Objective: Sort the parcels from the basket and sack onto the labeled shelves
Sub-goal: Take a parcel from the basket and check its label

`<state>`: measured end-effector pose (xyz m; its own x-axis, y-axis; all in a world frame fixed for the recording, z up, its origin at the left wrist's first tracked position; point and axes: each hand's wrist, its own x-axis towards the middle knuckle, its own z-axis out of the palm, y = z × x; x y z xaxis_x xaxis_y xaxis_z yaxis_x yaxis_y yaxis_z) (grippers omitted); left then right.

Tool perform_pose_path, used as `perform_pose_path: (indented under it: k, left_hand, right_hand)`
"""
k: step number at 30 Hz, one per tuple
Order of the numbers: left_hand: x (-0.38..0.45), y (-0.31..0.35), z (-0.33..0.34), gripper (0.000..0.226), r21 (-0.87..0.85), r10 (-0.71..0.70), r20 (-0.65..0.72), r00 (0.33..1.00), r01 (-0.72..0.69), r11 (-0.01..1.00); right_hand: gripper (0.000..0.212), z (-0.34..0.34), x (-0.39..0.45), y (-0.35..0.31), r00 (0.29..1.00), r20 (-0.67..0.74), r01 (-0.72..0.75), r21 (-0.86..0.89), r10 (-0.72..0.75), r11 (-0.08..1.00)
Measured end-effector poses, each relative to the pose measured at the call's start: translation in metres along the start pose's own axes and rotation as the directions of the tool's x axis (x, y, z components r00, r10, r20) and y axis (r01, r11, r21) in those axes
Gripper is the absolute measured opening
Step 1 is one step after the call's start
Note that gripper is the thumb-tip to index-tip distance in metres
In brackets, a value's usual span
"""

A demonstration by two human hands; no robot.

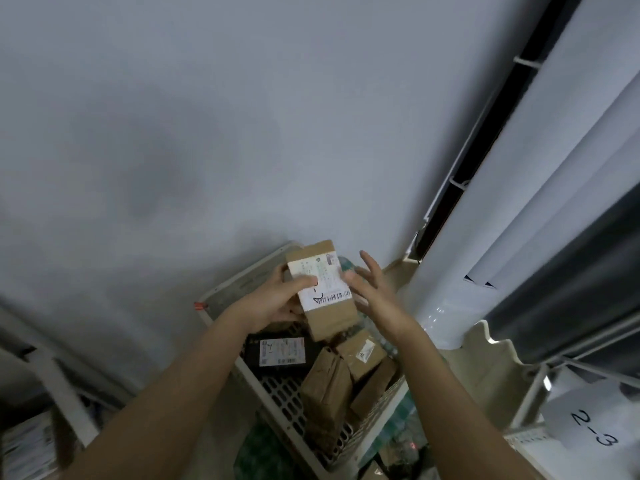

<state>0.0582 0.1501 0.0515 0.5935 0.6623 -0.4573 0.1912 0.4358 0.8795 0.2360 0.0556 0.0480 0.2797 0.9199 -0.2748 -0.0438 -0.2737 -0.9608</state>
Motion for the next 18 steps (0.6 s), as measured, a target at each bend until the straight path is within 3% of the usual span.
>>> perform_pose_path:
  k: [3,8,10,15,18]
  left_hand:
    - [0.003,-0.005,0.006,0.052,-0.180,-0.001,-0.077,0.997,-0.012,0.984]
    - [-0.001,-0.006,0.016,0.028,-0.284,0.039,-0.062,0.997,-0.055,0.957]
    - [-0.001,-0.006,0.015,0.028,-0.284,0.040,-0.083,0.996,-0.062,0.957]
    - [-0.003,-0.023,-0.006,0.053,0.074,0.050,-0.347,0.937,-0.026,0.997]
    - [-0.013,-0.040,-0.013,0.035,0.282,0.125,-0.462,0.878,0.012,0.959]
  right_hand:
    - [0.111,0.007,-0.009,0.015,0.995,-0.011,-0.102,0.046,0.103,0.994]
    - [0.079,0.024,-0.007,0.022,0.995,-0.020,-0.090,0.141,0.093,0.986]
    - [0.091,0.026,-0.002,0.024,0.997,-0.050,-0.056,0.175,0.066,0.983]
    - [0.098,0.020,0.003,0.033,0.986,-0.147,-0.055,0.141,0.076,0.988]
    - [0.123,0.020,0.001,0.047,0.972,-0.200,-0.095,0.138,0.121,0.986]
